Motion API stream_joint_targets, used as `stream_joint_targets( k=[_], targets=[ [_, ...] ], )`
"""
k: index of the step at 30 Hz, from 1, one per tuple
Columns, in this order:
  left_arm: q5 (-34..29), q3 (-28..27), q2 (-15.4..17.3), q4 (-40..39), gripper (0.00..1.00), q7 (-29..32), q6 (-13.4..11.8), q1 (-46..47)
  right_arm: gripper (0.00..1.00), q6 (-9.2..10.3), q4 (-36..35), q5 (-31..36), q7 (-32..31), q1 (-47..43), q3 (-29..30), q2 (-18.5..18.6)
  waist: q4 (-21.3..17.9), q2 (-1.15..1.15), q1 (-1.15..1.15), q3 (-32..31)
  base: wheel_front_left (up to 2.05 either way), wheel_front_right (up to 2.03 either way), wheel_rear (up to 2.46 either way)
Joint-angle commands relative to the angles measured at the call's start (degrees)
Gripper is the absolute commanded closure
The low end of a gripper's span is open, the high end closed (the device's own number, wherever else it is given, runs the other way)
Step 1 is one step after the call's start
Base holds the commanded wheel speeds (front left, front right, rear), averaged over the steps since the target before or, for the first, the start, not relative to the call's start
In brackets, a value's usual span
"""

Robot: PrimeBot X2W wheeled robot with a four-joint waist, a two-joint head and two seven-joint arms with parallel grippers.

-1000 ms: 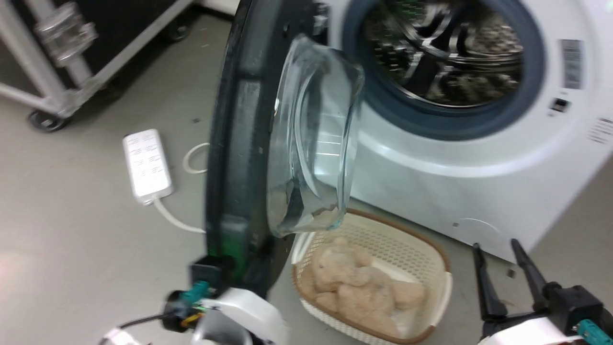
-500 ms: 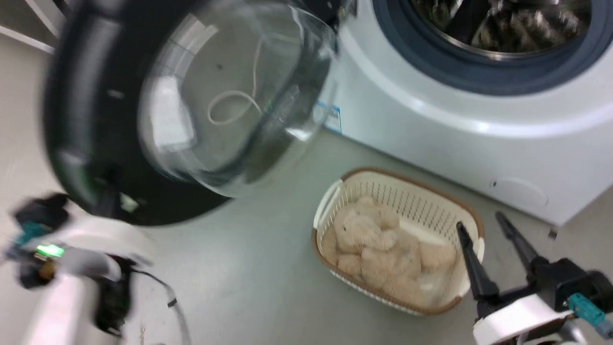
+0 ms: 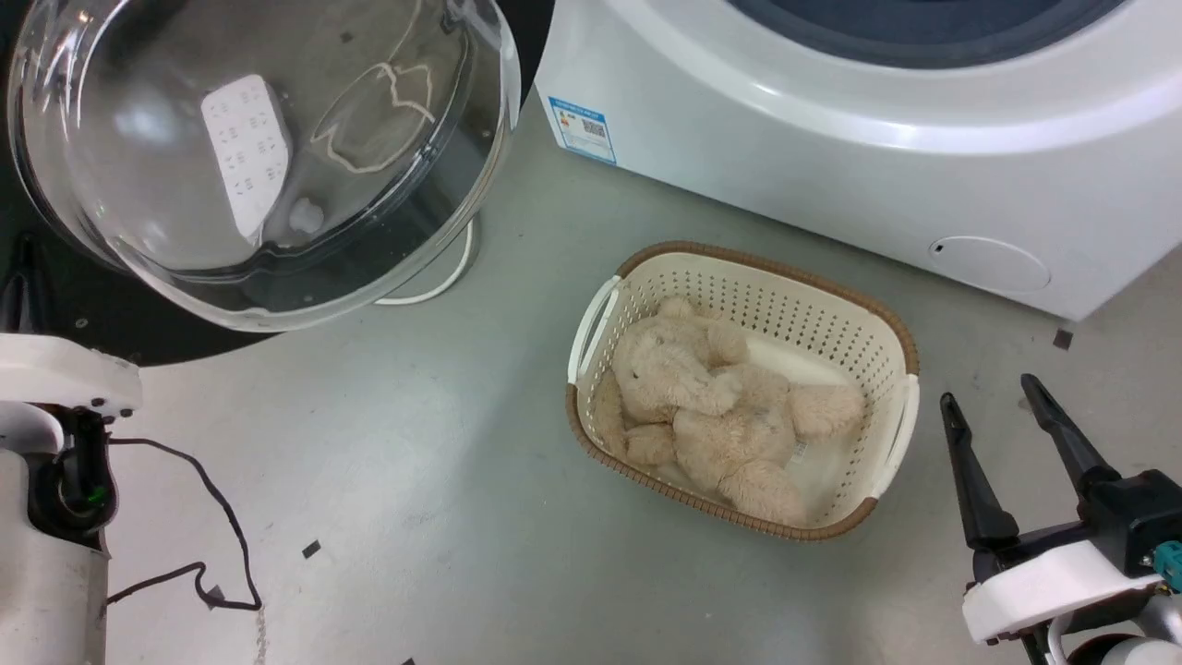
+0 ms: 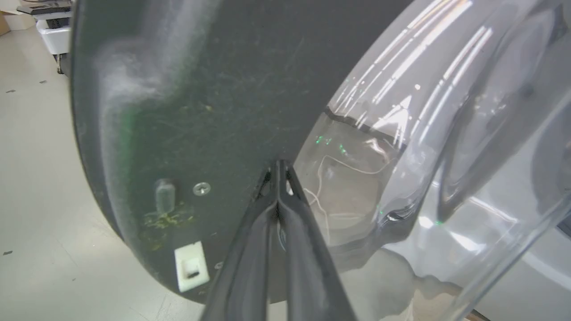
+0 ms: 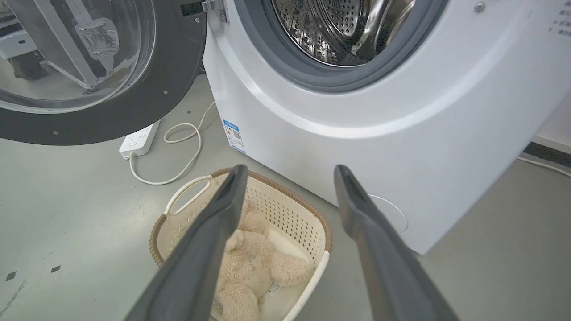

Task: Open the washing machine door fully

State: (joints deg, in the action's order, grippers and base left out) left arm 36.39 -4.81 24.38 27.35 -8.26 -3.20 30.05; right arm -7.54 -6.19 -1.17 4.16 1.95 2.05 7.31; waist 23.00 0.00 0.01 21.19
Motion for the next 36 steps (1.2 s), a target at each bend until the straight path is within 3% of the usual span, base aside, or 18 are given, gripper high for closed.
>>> stream_joint_targets(
  k=[1,10,21,29,30,31,36],
  targets=[
    [-0.1,-0.3,0.3,0.6,1.00,-0.8,0.4,0.6,0.00,0.05,0.0,-0.5,0.4,0.8,0.1,-0.1,-0.2,0.00,-0.01,-0.6,0.00,0.00,0.00],
    [-2.4,2.3,-0.3,-0.1,1.00,-3.3,1.4,-1.2,0.00,0.05,2.3,-1.9,3.5,1.3,1.9,-1.6,-1.5,0.00,-0.01,-6.3,0.00,0.00,0.00],
    [-7.5,11.8,-4.6,-18.0,1.00,-1.0,0.4,-11.2,0.00,0.05,3.5,-1.1,8.1,-0.4,5.0,-4.0,-8.0,0.00,-0.01,-16.1,0.00,0.00,0.00],
    [-11.5,17.7,-6.8,-26.9,1.00,0.5,-2.9,-22.0,0.00,0.05,4.0,-2.8,9.1,-4.0,4.4,-4.4,-13.7,0.00,-0.01,-20.0,0.00,0.00,0.00],
    [-12.3,18.1,-6.8,-27.2,0.78,0.1,-3.5,-23.1,0.00,0.05,4.1,-3.4,9.1,-4.3,4.1,-4.4,-14.4,0.00,-0.01,-20.3,0.00,0.00,0.00],
    [-13.2,18.6,-6.8,-27.3,0.00,-0.3,-4.1,-24.1,0.00,0.05,4.3,-3.6,9.1,-4.7,3.9,-4.4,-15.1,0.00,-0.01,-20.6,0.00,0.00,0.00],
    [-14.5,20.0,-7.8,-26.9,0.00,-1.5,-5.9,-28.2,0.00,0.05,4.6,-4.4,9.0,-6.4,3.8,-4.4,-17.3,0.00,-0.01,-21.6,0.00,0.00,0.00]
  ],
)
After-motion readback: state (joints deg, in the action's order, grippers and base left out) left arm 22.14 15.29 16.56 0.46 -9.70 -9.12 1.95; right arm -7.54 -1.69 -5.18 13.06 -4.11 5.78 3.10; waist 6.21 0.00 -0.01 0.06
